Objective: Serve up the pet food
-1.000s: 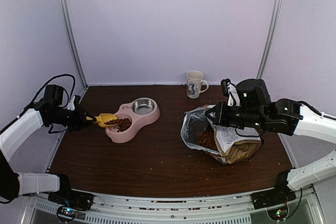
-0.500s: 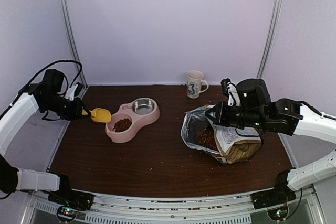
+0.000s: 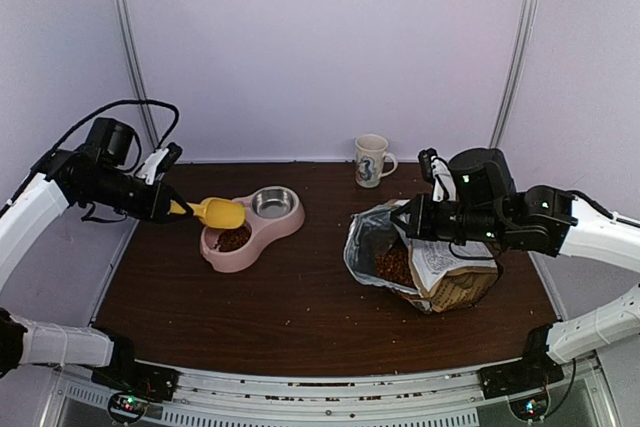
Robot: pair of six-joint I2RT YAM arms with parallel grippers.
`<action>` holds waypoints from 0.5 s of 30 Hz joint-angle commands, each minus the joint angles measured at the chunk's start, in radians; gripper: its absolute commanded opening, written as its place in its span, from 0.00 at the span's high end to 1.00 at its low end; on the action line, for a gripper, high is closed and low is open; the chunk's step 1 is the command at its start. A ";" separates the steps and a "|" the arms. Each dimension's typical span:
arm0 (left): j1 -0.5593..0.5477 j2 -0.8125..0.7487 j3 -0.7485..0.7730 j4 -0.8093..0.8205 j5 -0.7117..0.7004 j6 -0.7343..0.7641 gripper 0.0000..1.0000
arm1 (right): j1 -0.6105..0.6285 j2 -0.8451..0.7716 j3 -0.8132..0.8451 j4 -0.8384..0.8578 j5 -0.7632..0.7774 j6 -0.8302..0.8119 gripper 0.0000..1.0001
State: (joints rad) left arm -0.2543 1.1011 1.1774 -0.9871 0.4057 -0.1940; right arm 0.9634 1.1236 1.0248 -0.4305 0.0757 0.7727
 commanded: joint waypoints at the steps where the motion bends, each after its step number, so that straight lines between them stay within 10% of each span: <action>1: -0.247 -0.063 0.067 0.104 0.185 -0.029 1.00 | 0.011 0.022 0.075 0.022 -0.003 -0.065 1.00; 15: -0.579 -0.093 -0.040 0.336 0.075 -0.217 1.00 | 0.097 0.160 0.196 0.028 -0.026 -0.086 1.00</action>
State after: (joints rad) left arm -0.8116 0.9882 1.1728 -0.7139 0.5510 -0.3809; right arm 1.0416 1.2892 1.1404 -0.4904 0.0639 0.7036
